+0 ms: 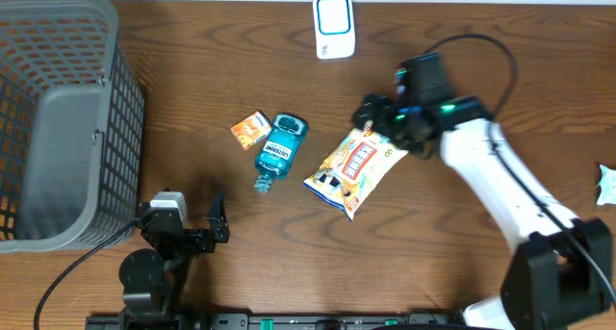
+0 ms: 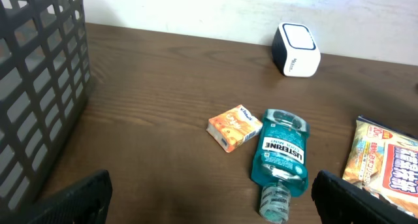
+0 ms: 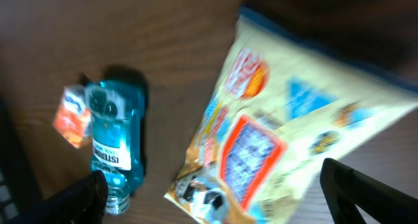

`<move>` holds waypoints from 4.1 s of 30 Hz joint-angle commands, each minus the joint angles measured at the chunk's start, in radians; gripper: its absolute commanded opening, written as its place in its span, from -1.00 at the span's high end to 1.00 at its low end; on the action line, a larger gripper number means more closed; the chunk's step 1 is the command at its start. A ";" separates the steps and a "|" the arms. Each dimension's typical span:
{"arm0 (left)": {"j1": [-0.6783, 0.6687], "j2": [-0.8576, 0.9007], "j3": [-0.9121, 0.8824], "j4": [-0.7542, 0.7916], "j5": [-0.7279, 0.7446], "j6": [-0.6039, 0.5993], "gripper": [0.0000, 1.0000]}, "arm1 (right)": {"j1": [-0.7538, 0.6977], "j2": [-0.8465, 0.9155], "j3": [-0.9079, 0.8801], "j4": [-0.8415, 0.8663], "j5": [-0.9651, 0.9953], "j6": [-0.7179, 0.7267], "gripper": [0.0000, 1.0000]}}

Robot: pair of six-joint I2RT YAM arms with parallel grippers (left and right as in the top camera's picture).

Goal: Scan the item barcode
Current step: 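Move the right gripper back to the yellow snack bag, then grasp the snack bag edge with the right gripper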

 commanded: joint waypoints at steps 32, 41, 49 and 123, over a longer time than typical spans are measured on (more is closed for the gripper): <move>0.003 -0.004 0.012 0.000 0.006 0.020 -0.96 | 0.170 0.233 0.003 -0.051 0.256 0.285 -0.79; 0.003 -0.004 0.012 0.001 0.006 0.020 -0.96 | 0.170 0.368 0.003 -0.005 0.234 0.299 0.48; 0.003 -0.004 0.012 0.001 0.006 0.020 -0.96 | 0.159 0.348 0.003 -0.008 0.160 0.285 0.97; 0.003 -0.004 0.012 0.001 0.006 0.020 -0.96 | 0.180 -0.090 0.001 -0.152 0.261 0.183 -0.47</move>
